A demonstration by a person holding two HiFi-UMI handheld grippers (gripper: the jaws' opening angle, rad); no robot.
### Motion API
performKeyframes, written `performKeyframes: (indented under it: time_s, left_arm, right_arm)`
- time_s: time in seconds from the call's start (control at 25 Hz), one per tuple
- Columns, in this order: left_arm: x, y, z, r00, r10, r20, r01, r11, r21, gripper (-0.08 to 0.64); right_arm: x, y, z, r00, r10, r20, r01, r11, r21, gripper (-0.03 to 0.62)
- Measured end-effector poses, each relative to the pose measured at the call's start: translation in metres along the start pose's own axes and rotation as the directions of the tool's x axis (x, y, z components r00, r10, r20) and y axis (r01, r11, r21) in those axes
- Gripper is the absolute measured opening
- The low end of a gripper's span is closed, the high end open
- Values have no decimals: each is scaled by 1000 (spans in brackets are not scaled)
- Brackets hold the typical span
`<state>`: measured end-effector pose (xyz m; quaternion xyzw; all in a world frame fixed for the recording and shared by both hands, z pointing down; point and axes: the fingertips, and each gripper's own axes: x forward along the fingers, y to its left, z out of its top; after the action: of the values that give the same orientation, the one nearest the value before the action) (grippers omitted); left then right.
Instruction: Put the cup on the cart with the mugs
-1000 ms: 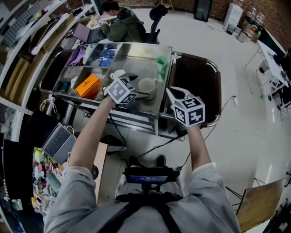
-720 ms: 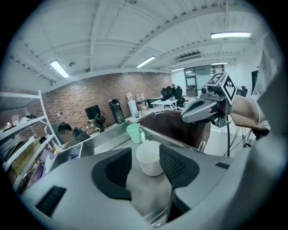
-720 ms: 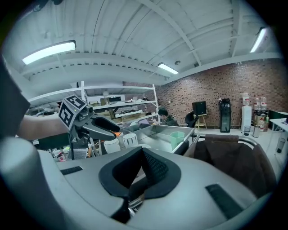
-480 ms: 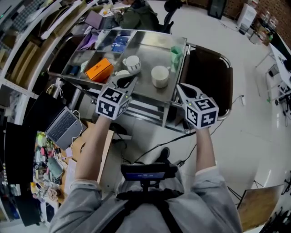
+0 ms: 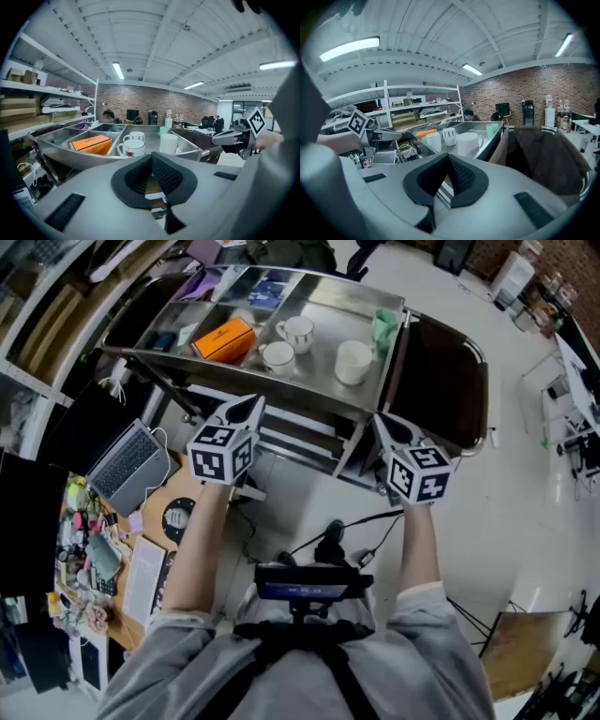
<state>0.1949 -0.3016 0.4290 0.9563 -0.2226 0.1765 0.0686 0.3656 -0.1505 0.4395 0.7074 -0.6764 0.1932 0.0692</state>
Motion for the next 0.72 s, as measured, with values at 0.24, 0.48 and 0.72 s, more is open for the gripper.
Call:
performKeyframes:
  time_s: [0.24, 0.48, 0.72]
  left_arm:
    - [-47, 10, -46, 999, 34, -25, -36, 998, -52, 3]
    - [-90, 20, -91, 997, 67, -45, -70, 994, -87, 3]
    - [-121, 21, -121, 996, 69, -50, -74, 991, -114, 3]
  right_arm:
    - [-17, 20, -46, 998, -52, -28, 53, 998, 24, -5]
    - [-33, 48, -79, 996, -83, -42, 84, 996, 29, -5]
    - [-49, 68, -96, 994, -99, -35, 100, 994, 39, -5]
